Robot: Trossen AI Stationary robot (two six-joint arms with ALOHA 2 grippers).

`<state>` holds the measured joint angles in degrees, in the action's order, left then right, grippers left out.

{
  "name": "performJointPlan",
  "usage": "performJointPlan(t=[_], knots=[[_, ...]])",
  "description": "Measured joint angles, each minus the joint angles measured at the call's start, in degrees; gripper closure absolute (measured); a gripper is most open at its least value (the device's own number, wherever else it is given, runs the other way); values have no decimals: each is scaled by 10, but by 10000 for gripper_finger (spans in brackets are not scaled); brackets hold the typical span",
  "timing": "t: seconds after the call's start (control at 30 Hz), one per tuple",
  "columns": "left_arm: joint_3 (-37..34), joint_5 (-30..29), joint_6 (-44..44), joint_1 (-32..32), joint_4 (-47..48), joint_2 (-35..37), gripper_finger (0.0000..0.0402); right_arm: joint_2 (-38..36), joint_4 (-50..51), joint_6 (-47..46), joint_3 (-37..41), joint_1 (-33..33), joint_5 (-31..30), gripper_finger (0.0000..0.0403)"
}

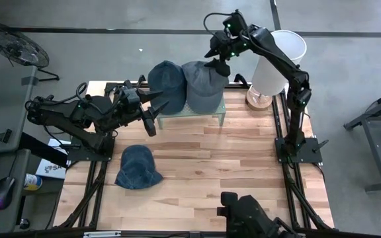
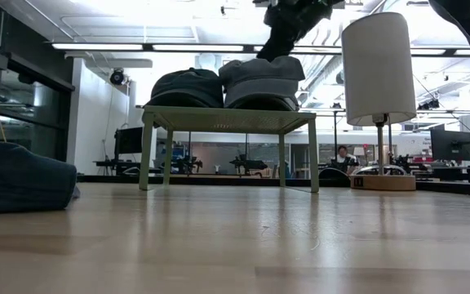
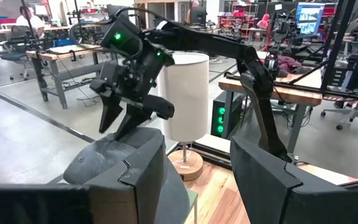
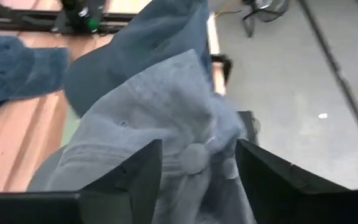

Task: Pick & Place hat
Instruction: Stack the gray cap on the gray cap on the shelf, then stack the blue cap on the blue cap on the shelf

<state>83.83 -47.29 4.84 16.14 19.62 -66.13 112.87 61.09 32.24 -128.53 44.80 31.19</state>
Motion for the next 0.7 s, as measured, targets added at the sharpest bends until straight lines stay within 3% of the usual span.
performJointPlan(t=[0.13, 0.43, 0.7], knots=[[0, 0, 0, 0, 0, 0, 223, -17, -12, -8, 0, -2, -22, 192], [0, -2, 7, 0, 33, 4, 223, -82, -24, -55, 0, -16, -27, 190], [0, 9, 183, 0, 240, 24, 223, -169, -13, -80, 0, -57, -94, 190]])
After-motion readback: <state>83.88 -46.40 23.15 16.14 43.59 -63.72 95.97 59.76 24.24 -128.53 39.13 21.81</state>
